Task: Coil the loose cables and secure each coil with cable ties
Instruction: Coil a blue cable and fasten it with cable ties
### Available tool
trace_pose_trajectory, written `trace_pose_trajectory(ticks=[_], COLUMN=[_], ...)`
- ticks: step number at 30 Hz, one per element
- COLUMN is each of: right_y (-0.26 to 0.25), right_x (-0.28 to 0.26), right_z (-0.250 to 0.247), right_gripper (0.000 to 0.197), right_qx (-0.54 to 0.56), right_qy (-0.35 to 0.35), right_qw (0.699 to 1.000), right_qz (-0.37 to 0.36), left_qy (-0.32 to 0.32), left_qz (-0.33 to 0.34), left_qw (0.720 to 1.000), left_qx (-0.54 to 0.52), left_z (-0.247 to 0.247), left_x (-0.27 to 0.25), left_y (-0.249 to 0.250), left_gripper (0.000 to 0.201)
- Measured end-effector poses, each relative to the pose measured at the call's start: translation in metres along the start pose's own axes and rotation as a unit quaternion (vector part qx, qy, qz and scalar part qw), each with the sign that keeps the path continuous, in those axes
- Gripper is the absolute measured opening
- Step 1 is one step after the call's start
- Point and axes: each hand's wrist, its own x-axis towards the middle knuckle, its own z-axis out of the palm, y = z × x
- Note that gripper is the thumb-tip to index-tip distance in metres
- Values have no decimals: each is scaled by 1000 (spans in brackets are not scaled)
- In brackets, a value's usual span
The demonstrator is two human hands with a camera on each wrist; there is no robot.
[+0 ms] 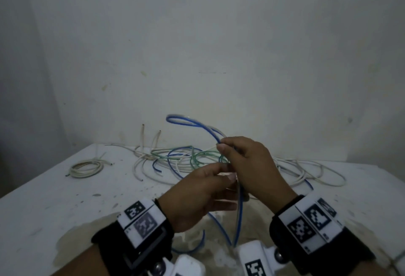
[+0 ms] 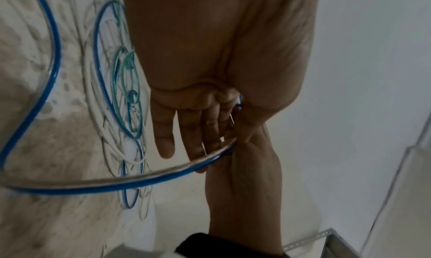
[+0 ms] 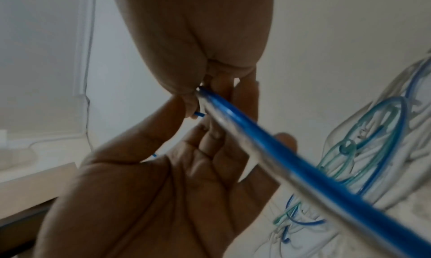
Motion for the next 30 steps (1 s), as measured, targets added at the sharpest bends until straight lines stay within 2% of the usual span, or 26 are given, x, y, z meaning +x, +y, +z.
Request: trace_pose_trajectory(ticks=[2,4,6,8,10,12,14,16,18,20,21,23,24,26,28,30], right_y=[-2,-2,-1,-2,-3,-5,-4,-1,2,8,9,13,13,12,12,8], right_x=[0,0,2,3,4,1,-1,-2,-3,-3,-2,1,3,3,0,-4], right_z=[-1,-1,-5,-13,-22,-27,-28,-27,-26,-27,-26,-25,-25,-26,-23,-18], right_gripper=[6,6,6,5,11,9,13,14,17,8,10,26,24,10,16,25], right_qx=[27,35,1,-82,-87,-24,-17,77,195,213,217,252,271,281,271,222], right_qy=[-3,17,63,120,109,50,-10,-54,-42,-6,8,32,40,34,14,3], right_qw=[1000,999,998,986,983,995,999,993,968,964,962,947,937,925,919,933], right_qz=[16,10,-13,-82,-118,-83,-30,76,155,160,164,194,215,255,285,284], left_qy=[-19,-11,39,103,155,204,239,259,271,274,271,264,267,282,298,301], left_qz=[1,2,10,31,54,76,94,97,96,107,120,149,161,182,193,207], left_qw=[999,999,999,990,978,967,960,956,951,941,937,931,927,916,898,881], left_qx=[-28,-30,20,90,129,132,114,97,116,164,183,205,210,219,258,300], left_z=[1,3,2,-6,-15,-24,-32,-37,-42,-44,-43,-43,-43,-45,-47,-45], left_x=[1,3,6,10,14,17,19,21,22,20,19,17,17,18,19,18], left_y=[2,1,-1,-4,-8,-10,-8,-6,-6,-8,-9,-10,-11,-14,-17,-21], left_gripper=[22,16,20,21,22,23,24,23,24,27,25,20,15,16,20,19])
